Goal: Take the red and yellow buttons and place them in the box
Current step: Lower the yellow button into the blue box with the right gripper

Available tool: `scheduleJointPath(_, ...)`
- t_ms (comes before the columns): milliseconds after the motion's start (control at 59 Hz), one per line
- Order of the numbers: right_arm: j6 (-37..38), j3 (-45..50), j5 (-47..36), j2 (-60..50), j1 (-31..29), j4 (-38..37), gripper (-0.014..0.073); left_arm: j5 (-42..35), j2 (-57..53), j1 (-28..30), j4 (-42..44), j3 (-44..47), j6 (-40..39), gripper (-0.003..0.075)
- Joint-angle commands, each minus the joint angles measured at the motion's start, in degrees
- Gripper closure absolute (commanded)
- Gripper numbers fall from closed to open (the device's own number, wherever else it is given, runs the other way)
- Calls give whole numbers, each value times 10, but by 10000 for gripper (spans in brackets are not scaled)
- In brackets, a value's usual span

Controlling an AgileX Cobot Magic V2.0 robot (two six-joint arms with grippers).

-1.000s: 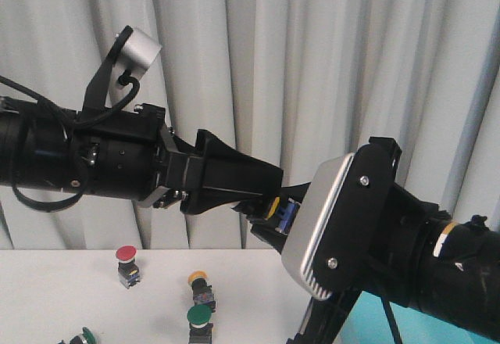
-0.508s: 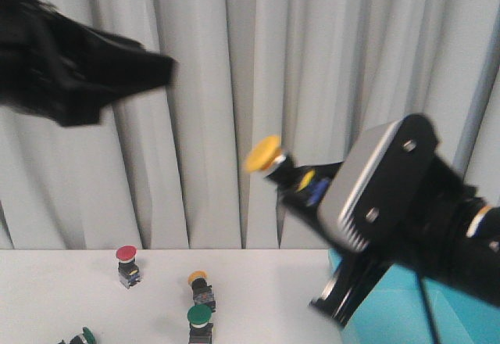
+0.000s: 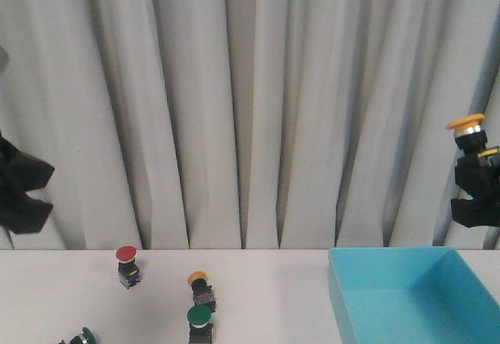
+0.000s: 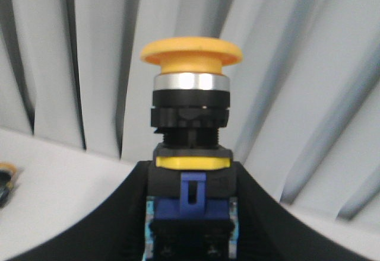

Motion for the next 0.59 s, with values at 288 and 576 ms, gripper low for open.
scheduleJointPath(288, 132, -16, 116, 149, -46, -98, 574, -60, -10, -1, 2, 59, -11, 727)
scheduleJointPath(576, 179, -16, 108, 260, -46, -143, 570, -40, -11, -1, 2, 59, -11, 727)
